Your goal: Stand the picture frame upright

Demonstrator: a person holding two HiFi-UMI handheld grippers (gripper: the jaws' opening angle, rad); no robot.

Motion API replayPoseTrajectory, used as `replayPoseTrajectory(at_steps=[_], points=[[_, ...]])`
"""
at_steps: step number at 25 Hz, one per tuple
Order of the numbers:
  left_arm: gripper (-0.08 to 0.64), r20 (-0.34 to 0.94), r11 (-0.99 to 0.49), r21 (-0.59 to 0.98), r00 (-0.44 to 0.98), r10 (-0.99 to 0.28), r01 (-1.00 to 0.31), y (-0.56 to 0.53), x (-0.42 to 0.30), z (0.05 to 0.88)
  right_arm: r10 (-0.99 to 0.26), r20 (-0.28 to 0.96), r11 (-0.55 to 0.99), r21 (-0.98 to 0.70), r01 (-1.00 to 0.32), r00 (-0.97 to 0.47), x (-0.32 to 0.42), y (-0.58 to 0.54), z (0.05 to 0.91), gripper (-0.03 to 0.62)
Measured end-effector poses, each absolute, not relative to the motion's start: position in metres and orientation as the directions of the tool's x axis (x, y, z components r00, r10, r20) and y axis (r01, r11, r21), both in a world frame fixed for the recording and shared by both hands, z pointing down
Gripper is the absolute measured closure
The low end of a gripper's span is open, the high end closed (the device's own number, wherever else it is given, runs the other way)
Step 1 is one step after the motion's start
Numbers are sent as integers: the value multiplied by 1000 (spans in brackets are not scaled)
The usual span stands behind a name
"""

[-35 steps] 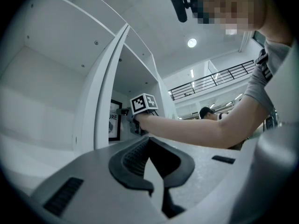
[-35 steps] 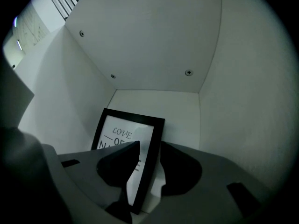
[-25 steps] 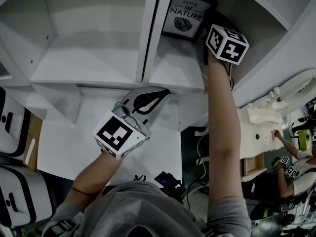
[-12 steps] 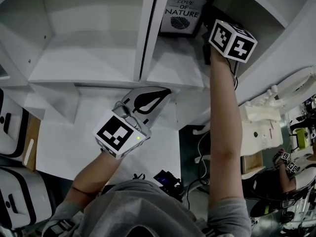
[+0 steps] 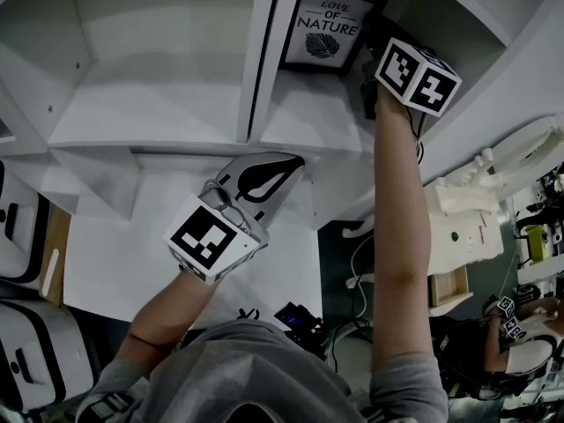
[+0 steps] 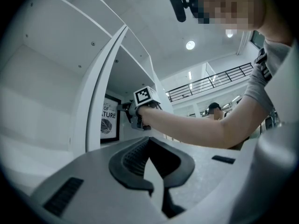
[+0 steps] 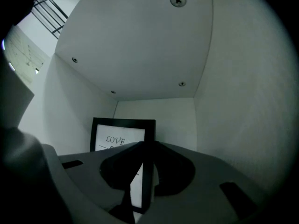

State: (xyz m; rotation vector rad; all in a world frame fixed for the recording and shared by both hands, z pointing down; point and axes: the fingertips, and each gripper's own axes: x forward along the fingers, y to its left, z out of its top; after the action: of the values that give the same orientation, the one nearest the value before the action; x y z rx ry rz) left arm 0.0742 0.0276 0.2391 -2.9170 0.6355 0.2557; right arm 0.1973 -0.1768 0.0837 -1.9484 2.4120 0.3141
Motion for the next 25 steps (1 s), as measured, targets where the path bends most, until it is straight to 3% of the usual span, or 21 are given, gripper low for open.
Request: replayPoseTrajectory(at_steps=[4, 11, 16, 25], points=[[552, -194, -902, -111, 899, -392, -418, 30, 75, 240, -974, -129, 173, 103, -979, -186, 208, -192, 91, 509], [552, -200, -899, -107, 895, -400, -425, 25, 73, 245, -988, -102, 98, 177, -979, -117, 213, -215, 98, 509], [554, -180, -899, -97, 896, -405, -426, 23, 70, 250, -981, -155, 89, 195, -977, -120, 213, -213, 94, 469], [552, -197, -900, -94, 894, -401, -425, 22, 73, 249, -969, -209, 83, 226, -971, -132, 211, -204, 83, 463]])
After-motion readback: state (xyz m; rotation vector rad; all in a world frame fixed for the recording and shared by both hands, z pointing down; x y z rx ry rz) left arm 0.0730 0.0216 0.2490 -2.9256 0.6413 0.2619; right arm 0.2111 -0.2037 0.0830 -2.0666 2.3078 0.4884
